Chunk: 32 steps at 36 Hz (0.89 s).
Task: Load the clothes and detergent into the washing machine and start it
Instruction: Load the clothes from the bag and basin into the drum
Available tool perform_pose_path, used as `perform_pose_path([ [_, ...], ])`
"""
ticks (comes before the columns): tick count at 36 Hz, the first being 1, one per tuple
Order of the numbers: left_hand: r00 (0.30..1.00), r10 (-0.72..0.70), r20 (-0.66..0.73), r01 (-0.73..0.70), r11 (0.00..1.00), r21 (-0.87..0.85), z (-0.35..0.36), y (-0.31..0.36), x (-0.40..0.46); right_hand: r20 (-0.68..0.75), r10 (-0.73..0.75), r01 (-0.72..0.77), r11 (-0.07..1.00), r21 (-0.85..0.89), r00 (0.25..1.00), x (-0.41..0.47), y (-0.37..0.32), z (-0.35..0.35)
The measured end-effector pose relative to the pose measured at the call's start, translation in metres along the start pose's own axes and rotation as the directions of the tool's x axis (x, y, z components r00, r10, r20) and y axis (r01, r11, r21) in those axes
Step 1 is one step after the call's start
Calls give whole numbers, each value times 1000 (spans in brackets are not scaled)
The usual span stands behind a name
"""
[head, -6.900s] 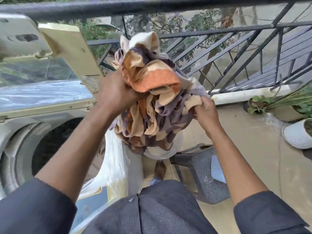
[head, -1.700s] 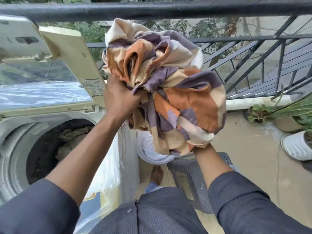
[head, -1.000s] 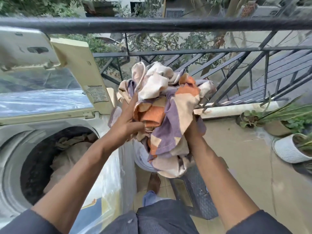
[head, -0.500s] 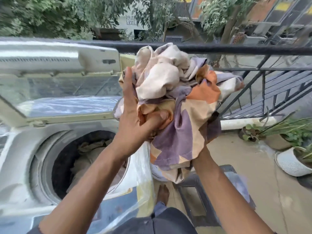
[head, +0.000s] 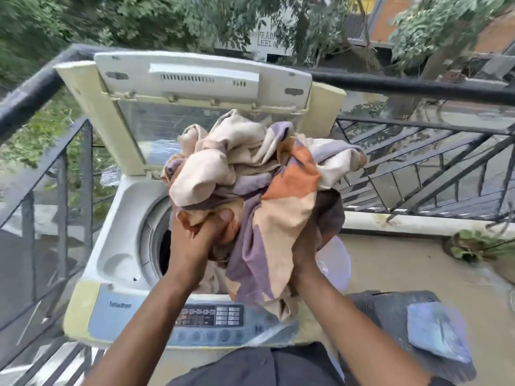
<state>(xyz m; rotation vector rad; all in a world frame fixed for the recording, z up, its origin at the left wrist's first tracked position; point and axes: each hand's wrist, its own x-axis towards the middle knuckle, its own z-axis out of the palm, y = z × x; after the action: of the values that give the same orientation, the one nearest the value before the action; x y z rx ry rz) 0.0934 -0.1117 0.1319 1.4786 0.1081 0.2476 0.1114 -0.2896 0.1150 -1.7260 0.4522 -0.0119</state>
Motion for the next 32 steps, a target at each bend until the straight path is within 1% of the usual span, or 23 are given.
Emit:
perform_pose_path([
  [2, 999, -51, -8, 51, 998, 35, -19, -10, 0, -14, 13, -12, 999, 45, 1000, 4, 10, 13],
  [3, 994, -98, -39, 100, 994, 53, -27, -15, 0, 23, 26, -27, 999, 42, 999, 4, 16, 18],
  [4, 993, -108, -45, 111, 991, 81, -36, -22, 1, 107, 40, -41, 999, 7, 993, 5, 21, 27],
  [6, 986, -161, -48, 167, 974, 153, -52, -37, 6, 222, -7, 28, 995, -92, 975, 4, 31, 40],
  [7, 980, -194, -36, 198, 964, 178, -61, -48, 11, 253, -59, 80, 994, -74, 966, 6, 33, 47],
  [9, 978, -209, 13, 202, 957, 210, -77, -63, 20, 161, -218, 233, 969, -85, 963, 14, 39, 59],
  [10, 977, -208, 56, 190, 955, 228, -84, -69, 24, 135, -271, 290, 947, -141, 953, 20, 46, 64],
  [12, 971, -183, 155, 130, 944, 302, -97, -84, 29, 170, -335, 371, 886, -278, 927, 33, 59, 72],
  [13, 964, -181, 193, 105, 932, 346, -101, -91, 32, 227, -366, 426, 836, -346, 903, 40, 67, 73],
  [15, 951, -197, 239, 74, 893, 443, -108, -107, 37, 361, -320, 470, 733, -492, 876, 55, 85, 74],
  [16, 943, -221, 249, 65, 856, 512, -110, -113, 39, 425, -275, 492, 651, -578, 862, 60, 95, 75],
  [17, 929, -265, 259, 67, 808, 585, -113, -120, 41, 482, -202, 508, 542, -670, 852, 65, 102, 76],
  [19, 868, -415, 273, 89, 670, 737, -116, -133, 45, 536, -45, 526, 272, -806, 843, 73, 115, 78],
  [20, 810, -519, 273, 85, 565, 821, -116, -139, 46, 545, 32, 531, 186, -827, 838, 76, 121, 79],
  [22, 659, -716, 230, -7, 300, 954, -113, -151, 47, 526, 212, 515, 109, -850, 824, 81, 127, 81],
  [23, 583, -789, 194, -54, 200, 978, -110, -155, 46, 505, 313, 508, 78, -858, 804, 81, 128, 83],
  [24, 520, -839, 158, -63, 146, 987, -106, -158, 46, 481, 399, 506, 48, -861, 781, 81, 128, 84],
  [25, 482, -867, 130, -43, 125, 991, -104, -160, 46, 460, 455, 502, 33, -864, 762, 80, 126, 86],
  [26, 462, -879, 119, -21, 123, 992, -102, -162, 46, 443, 482, 485, 42, -873, 756, 80, 124, 89],
  [27, 459, -879, 126, -22, 131, 991, -100, -164, 48, 436, 473, 455, 81, -887, 766, 80, 124, 92],
  [29, 487, -857, 169, -54, 163, 985, -98, -170, 51, 447, 385, 417, 163, -894, 807, 80, 127, 100],
  [30, 507, -842, 185, -65, 176, 982, -96, -174, 53, 459, 321, 423, 180, -888, 828, 80, 129, 104],
  [32, 546, -811, 213, -74, 206, 976, -92, -183, 54, 490, 239, 455, 188, -871, 839, 81, 134, 112],
])
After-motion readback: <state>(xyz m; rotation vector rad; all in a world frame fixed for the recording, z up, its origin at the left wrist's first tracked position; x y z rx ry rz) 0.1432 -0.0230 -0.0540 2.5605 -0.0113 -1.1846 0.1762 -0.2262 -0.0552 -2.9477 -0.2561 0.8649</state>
